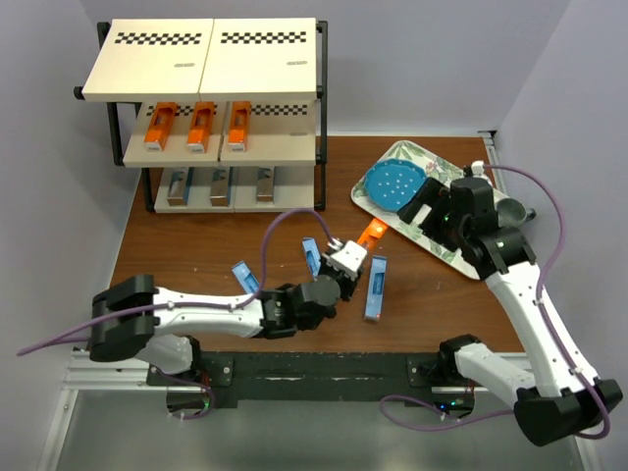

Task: Place and organize the toothpastes onto the shelf

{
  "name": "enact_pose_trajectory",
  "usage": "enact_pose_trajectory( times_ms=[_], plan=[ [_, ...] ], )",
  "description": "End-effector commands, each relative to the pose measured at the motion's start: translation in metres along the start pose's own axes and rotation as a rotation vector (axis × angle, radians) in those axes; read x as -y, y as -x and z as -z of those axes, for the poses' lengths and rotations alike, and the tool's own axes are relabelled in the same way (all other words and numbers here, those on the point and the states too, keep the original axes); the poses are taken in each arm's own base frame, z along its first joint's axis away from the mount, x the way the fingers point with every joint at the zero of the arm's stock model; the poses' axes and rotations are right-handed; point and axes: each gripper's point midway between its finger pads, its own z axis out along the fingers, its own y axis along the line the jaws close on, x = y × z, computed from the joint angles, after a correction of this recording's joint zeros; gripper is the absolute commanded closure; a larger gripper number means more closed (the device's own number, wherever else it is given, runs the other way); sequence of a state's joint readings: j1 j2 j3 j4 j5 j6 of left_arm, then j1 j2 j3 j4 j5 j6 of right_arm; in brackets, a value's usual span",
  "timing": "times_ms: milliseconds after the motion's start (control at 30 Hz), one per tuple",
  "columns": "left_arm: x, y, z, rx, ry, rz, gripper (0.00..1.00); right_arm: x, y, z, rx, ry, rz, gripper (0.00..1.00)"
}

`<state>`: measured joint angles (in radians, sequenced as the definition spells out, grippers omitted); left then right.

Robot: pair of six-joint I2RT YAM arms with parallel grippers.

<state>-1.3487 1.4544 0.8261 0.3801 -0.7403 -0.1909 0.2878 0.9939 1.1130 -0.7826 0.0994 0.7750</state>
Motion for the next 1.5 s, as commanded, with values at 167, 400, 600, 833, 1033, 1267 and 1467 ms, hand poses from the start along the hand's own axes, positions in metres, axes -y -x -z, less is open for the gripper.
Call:
enact_pose_trajectory(
  times_ms=[167,400,600,833,1033,1267,1467],
  plan=[
    [-0.093,0.056,0.019,0.068,0.145,0.241,0.89,0.013,0.039,0.027,0.211,-0.035,0.12,0.02],
    [-0.172,0.103,0.015,0.113,0.241,0.32,0.88,0.026,0.033,0.032,0.227,-0.055,0.144,0.02],
    [-0.222,0.139,0.003,0.158,0.286,0.361,0.87,0.035,0.034,0.039,0.255,-0.075,0.173,0.02],
    [-0.267,0.165,-0.024,0.207,0.337,0.368,0.85,0.04,0.029,0.043,0.263,-0.07,0.192,0.02],
    [-0.288,0.174,-0.059,0.225,0.376,0.361,0.81,0.04,0.029,0.045,0.286,-0.072,0.251,0.02],
    [-0.308,0.169,-0.087,0.23,0.439,0.32,0.75,0.047,0.023,0.043,0.289,-0.086,0.279,0.02],
    [-0.314,0.165,-0.104,0.244,0.451,0.272,0.71,0.05,0.018,0.041,0.283,-0.092,0.29,0.02]
  ],
)
